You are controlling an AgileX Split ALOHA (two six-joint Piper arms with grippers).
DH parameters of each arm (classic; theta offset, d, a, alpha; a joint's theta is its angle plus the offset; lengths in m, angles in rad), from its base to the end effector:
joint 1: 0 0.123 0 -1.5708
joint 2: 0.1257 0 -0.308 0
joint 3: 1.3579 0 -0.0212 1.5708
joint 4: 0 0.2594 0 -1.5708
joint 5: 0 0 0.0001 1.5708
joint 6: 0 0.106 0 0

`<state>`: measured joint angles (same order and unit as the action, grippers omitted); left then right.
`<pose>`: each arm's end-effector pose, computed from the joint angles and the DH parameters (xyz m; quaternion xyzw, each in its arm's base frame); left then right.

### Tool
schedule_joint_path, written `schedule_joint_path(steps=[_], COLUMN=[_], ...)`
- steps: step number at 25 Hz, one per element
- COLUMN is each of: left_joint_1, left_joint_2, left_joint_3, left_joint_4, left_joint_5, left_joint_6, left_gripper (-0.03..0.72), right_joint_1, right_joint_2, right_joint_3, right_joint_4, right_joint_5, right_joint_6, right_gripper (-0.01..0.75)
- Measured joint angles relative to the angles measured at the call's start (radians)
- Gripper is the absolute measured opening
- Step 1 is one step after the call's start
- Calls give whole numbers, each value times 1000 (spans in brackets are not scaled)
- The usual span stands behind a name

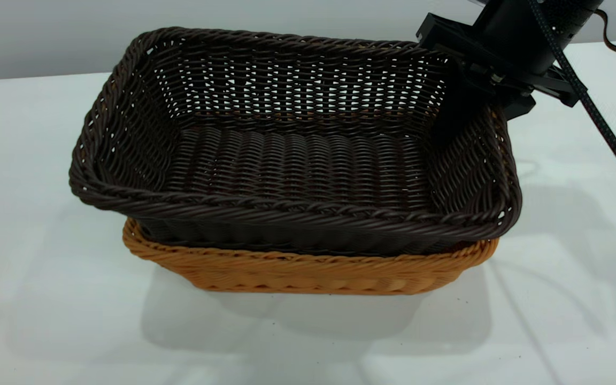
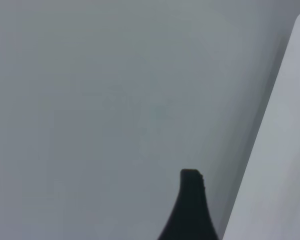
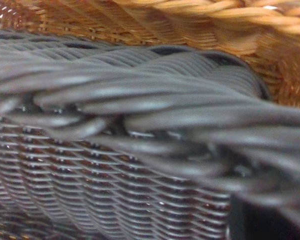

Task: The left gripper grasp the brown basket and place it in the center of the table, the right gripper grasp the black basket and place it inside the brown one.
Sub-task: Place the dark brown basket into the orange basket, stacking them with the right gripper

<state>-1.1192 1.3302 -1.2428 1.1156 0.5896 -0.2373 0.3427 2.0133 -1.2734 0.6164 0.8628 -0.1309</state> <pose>0.1839 -0.2577 0.4241 0.5450 0.5703 0.1128 0.6041 0.3606 0.1781 0.1478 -0.0380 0.9707 0.2373 0.0013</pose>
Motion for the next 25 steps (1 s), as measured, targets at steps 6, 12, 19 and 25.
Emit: schedule_joint_path(steps=[6,12,19,25], left_joint_1=[0,0,0,0], left_joint_2=[0,0,0,0], left_joint_3=[0,0,0,0], left_joint_4=[-2,-4,-7,-7], left_joint_5=[0,1,1,1], left_joint_6=[2,3,2,2], left_gripper=[512,512,512,512], right_joint_1=[0,0,0,-3], right_joint_2=[0,-6,-8,-8], right_joint_3=[0,-2,-82,-225], right_joint_4=[3,5,-43,-150], right_joint_5=[16,29,131,282], right_joint_6=[0,-7,-20,13], right_gripper=[393,586,594,594])
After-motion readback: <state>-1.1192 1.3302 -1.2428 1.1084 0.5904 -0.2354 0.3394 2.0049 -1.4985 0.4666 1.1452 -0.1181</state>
